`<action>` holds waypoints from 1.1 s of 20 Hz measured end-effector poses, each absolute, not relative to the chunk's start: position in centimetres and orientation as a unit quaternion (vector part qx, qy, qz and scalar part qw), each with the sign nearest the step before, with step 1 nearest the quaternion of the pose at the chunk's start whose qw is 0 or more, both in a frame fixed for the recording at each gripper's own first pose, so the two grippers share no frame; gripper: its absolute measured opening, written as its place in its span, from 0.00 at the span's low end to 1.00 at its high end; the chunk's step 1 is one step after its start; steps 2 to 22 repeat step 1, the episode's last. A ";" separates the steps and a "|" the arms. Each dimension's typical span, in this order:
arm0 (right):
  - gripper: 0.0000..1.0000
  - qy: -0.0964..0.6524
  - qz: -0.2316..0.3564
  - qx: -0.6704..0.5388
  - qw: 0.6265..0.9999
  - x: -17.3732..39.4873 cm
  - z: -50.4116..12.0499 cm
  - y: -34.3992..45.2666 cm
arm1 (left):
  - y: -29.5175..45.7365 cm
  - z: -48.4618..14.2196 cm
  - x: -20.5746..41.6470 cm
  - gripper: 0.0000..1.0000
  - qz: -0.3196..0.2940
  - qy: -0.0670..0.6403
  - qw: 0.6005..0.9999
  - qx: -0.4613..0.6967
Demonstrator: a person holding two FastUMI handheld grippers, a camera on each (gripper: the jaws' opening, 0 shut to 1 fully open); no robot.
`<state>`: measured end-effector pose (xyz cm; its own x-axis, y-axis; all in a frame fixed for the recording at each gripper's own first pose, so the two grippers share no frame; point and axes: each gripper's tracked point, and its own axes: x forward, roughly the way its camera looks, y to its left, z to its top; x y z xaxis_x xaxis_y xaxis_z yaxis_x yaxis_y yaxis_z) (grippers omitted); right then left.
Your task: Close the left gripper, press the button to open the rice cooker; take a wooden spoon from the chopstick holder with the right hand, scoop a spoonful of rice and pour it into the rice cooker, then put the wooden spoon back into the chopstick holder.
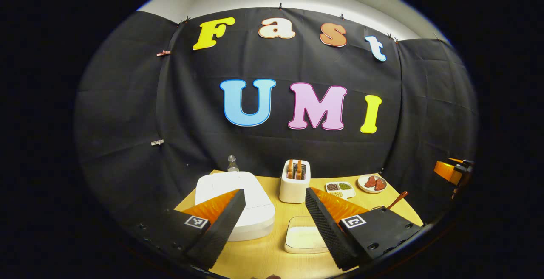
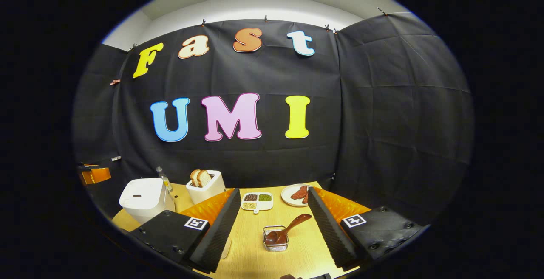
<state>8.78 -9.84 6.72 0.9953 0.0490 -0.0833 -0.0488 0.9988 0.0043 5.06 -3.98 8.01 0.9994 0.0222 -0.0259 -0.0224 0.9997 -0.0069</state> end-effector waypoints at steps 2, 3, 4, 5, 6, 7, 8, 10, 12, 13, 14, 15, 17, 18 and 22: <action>0.99 0.045 0.027 0.002 0.999 8.7 6.6 -9.6 | -4.4 7.8 5.0 0.98 0.007 0.016 1.000 -0.002; 0.99 0.045 0.027 0.002 0.999 8.7 6.6 -9.6 | -4.4 7.8 5.0 0.98 0.007 0.016 1.000 -0.002; 0.99 0.045 0.027 0.002 0.999 8.7 6.6 -9.6 | -4.4 7.8 5.0 0.98 0.007 0.016 1.000 -0.002; 0.99 0.045 0.027 0.002 0.999 8.7 6.6 -9.6 | -4.4 7.8 5.0 0.98 0.007 0.016 1.000 -0.002; 0.99 0.045 0.027 0.002 0.999 8.7 6.6 -9.6 | -4.4 7.8 5.0 0.98 0.007 0.016 1.000 -0.002; 0.99 0.045 0.027 0.002 0.999 8.7 6.6 -9.6 | -4.4 7.8 5.0 0.98 0.007 0.016 1.000 -0.002; 0.99 0.045 0.027 0.002 0.999 8.7 6.6 -9.6 | -4.4 7.8 5.0 0.98 0.007 0.016 1.000 -0.002; 0.99 0.045 0.027 0.002 0.999 8.7 6.6 -9.6 | -4.4 7.8 5.0 0.98 0.007 0.016 1.000 -0.002; 0.99 0.045 0.027 0.002 0.999 8.7 6.6 -9.6 | -4.4 7.8 5.0 0.98 0.007 0.016 1.000 -0.002; 0.99 0.045 0.027 0.002 0.999 8.7 6.6 -9.6 | -4.4 7.8 5.0 0.98 0.007 0.016 1.000 -0.002; 0.99 0.045 0.027 0.002 0.999 8.7 6.6 -9.6 | -4.4 7.8 5.0 0.98 0.007 0.016 1.000 -0.002; 0.99 0.045 0.027 0.002 0.999 8.7 6.6 -9.6 | -4.4 7.8 5.0 0.98 0.007 0.016 1.000 -0.002; 0.99 0.045 0.027 0.002 0.999 8.7 6.6 -9.6 | -4.4 7.8 5.0 0.98 0.007 0.016 1.000 -0.002; 0.99 0.045 0.027 0.002 0.999 8.7 6.6 -9.6 | -4.4 7.8 5.0 0.98 0.007 0.016 1.000 -0.002; 0.99 0.045 0.027 0.002 0.999 8.7 6.6 -9.6 | -4.4 7.8 5.0 0.98 0.007 0.016 1.000 -0.002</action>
